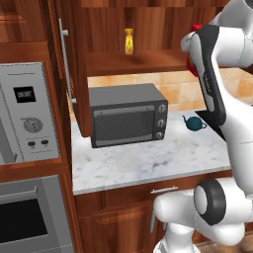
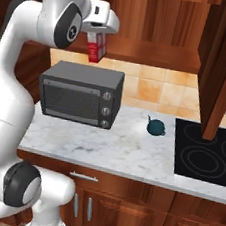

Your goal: Pick the bar and boxed food from the counter and place them in the cabinets closest to them.

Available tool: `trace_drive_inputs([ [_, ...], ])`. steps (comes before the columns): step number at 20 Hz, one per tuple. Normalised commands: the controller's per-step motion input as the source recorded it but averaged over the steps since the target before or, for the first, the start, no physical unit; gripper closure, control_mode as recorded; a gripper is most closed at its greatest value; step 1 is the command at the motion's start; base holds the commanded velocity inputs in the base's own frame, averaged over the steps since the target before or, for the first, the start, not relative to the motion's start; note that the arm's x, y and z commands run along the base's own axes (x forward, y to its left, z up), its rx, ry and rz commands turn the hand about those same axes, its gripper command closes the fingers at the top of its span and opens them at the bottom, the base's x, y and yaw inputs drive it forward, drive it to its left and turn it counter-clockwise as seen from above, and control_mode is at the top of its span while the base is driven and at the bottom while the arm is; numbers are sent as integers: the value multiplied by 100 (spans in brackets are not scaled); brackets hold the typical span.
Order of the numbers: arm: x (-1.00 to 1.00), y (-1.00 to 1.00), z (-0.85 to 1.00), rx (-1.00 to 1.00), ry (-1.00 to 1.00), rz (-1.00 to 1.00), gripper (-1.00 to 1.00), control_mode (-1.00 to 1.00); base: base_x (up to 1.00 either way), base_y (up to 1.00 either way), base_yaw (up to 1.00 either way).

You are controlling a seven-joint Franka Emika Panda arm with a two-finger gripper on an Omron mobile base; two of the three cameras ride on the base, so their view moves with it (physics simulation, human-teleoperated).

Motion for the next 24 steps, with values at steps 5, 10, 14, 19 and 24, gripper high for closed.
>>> trace_drive_inputs([
  [5, 33, -2, 0, 3, 7, 0, 100, -100, 0, 0, 0],
  [10, 35, -3, 0, 2, 7, 0, 100, -100, 0, 0, 0],
  [14, 38, -2, 0, 2, 8, 0, 100, -100, 0, 0, 0],
  [19, 37, -1, 0, 0, 6, 0, 100, -100, 0, 0, 0],
  [24, 25, 0, 0, 0, 2, 0, 100, -100, 0, 0, 0],
])
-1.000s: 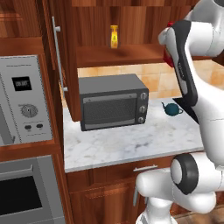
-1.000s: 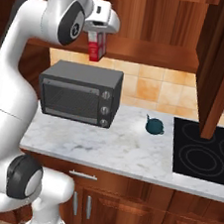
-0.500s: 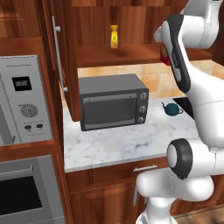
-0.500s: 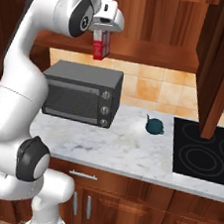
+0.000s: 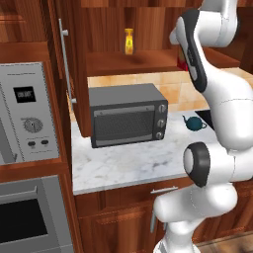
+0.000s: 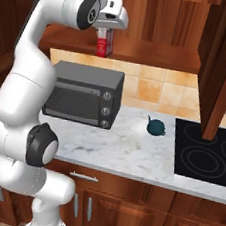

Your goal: Pick the bar and boxed food from the counter and place them in the cabinets closest to them.

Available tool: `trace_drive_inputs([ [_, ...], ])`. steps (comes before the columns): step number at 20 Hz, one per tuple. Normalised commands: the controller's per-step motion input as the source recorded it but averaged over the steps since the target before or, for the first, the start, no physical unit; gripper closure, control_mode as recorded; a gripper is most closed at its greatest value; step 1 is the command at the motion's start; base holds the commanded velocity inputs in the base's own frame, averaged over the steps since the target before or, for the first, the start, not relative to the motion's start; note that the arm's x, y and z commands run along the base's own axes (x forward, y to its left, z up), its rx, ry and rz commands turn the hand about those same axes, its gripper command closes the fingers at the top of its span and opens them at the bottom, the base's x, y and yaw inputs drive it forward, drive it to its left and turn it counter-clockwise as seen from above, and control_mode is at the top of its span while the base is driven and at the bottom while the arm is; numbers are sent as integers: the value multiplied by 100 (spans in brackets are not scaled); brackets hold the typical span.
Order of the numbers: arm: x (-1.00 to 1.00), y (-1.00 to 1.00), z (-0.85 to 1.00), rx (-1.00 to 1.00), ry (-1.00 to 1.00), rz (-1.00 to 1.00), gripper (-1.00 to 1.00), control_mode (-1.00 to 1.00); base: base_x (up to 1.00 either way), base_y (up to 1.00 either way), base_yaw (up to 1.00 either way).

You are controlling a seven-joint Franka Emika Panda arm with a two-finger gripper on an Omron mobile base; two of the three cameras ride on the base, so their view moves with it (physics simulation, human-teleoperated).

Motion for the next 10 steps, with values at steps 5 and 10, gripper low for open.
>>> trace_drive_inputs([
  [5, 2, 0, 0, 0, -5, 0, 100, -100, 0, 0, 0],
  [10, 2, 0, 0, 0, -9, 0, 100, -100, 0, 0, 0],
])
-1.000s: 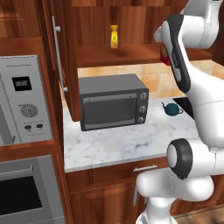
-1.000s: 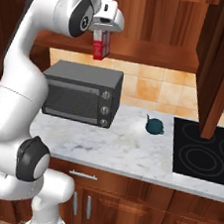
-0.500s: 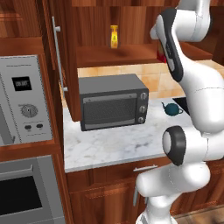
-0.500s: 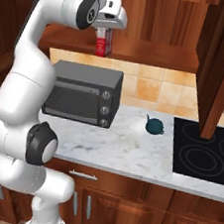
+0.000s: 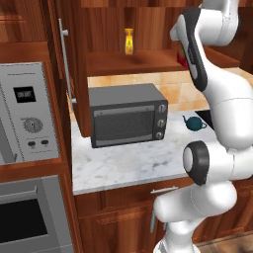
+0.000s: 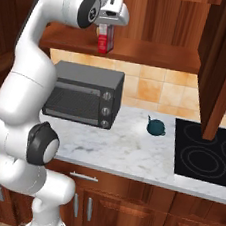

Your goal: Pick the bar and boxed food from the counter and place them in the cabinets closest to them.

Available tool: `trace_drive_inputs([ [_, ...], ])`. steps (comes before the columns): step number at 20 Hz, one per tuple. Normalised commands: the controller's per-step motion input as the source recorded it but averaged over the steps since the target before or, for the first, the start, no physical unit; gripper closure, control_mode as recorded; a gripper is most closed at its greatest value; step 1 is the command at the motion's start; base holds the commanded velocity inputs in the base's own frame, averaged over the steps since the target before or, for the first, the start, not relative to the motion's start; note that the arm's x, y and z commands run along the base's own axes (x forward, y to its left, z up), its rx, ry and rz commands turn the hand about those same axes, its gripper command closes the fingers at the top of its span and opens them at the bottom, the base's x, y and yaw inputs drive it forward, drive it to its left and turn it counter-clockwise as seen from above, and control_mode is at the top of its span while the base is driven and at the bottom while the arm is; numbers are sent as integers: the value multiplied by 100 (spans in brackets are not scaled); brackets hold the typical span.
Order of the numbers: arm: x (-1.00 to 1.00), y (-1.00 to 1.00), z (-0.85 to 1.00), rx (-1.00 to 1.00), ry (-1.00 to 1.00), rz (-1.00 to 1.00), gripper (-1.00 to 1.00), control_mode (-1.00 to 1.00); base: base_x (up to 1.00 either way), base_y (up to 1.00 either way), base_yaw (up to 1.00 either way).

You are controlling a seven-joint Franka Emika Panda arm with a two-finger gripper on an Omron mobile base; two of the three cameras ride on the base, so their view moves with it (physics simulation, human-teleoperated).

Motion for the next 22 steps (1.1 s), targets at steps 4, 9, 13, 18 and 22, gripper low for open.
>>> trace_drive_inputs([
  [4, 0, 0, -2, 0, -7, 0, 100, -100, 0, 0, 0],
  [9, 0, 0, 0, 0, 0, 0, 100, -100, 0, 0, 0],
  [13, 13, 0, 0, 0, 0, 0, 100, -100, 0, 0, 0],
  [18, 23, 0, 0, 0, 0, 0, 100, -100, 0, 0, 0],
  [22, 23, 0, -1, 0, 0, 0, 100, -100, 0, 0, 0],
])
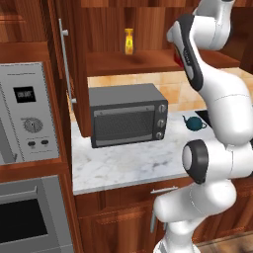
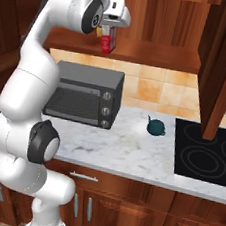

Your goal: Pick the bar and boxed food from the counter and place them in the cabinets closest to them.

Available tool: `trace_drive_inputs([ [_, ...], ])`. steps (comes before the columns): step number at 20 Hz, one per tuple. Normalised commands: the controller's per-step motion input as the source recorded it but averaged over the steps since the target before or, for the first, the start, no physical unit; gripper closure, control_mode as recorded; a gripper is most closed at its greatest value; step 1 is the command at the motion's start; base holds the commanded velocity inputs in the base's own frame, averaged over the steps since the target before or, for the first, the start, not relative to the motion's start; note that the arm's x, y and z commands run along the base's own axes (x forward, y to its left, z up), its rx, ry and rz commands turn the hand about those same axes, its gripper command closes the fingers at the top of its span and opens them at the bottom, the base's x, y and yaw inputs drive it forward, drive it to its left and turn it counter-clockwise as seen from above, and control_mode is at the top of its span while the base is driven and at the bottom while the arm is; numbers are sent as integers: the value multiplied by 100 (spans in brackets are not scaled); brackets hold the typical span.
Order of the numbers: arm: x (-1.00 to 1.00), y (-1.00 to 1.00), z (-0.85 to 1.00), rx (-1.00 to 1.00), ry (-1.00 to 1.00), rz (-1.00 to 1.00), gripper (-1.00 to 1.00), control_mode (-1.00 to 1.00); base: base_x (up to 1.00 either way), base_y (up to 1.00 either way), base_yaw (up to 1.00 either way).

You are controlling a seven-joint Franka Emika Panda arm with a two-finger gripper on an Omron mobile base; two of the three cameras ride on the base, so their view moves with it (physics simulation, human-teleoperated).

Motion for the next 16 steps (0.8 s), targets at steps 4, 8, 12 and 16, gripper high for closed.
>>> trace_drive_inputs([
  [4, 23, 0, -1, 0, 0, 0, 100, -100, 0, 0, 0],
  [8, 22, 0, -1, 0, -1, 0, 100, -100, 0, 0, 0],
  [12, 20, 0, -1, 0, -2, 0, 100, -100, 0, 0, 0],
  [16, 17, 0, -3, 0, -3, 0, 100, -100, 0, 0, 0],
])
